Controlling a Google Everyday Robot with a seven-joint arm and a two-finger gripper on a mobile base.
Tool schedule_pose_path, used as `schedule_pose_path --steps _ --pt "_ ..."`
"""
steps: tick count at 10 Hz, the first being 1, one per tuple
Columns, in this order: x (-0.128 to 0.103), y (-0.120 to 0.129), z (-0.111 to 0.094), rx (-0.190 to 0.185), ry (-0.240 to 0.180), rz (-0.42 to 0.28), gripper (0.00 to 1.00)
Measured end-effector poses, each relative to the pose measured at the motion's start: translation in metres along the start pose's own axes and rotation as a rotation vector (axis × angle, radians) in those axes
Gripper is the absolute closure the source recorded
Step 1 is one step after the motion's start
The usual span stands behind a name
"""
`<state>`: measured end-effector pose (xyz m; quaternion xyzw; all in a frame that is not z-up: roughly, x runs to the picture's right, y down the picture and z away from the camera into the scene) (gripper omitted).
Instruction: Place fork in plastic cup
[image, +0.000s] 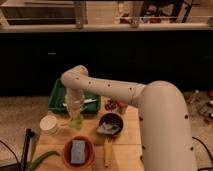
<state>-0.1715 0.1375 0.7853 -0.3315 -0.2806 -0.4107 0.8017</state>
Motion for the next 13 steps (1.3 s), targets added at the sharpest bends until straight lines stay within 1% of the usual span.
schedule_pose_path --steps 4,5,8,9,10,12,13 --pt "0.0066 0.0002 0.0028 -0.001 -0.005 0.013 0.99" --pt "0.0082 0.0007 0.0032 -0.005 -0.005 0.016 0.96" --pt "0.0087 -0.0009 0.0069 -0.017 -0.007 0.019 0.64" --pt "0.0093 -0.0005 0.0073 -0.018 -0.009 0.021 0.57" --pt "0.0098 0.0002 0.0074 -0.020 -0.008 0.022 0.44" --pt "0.0098 0.0009 0.0069 -0.020 -0.007 0.021 0.25" --pt "0.0102 0.0016 0.0061 -0.019 -0.007 0.022 0.21"
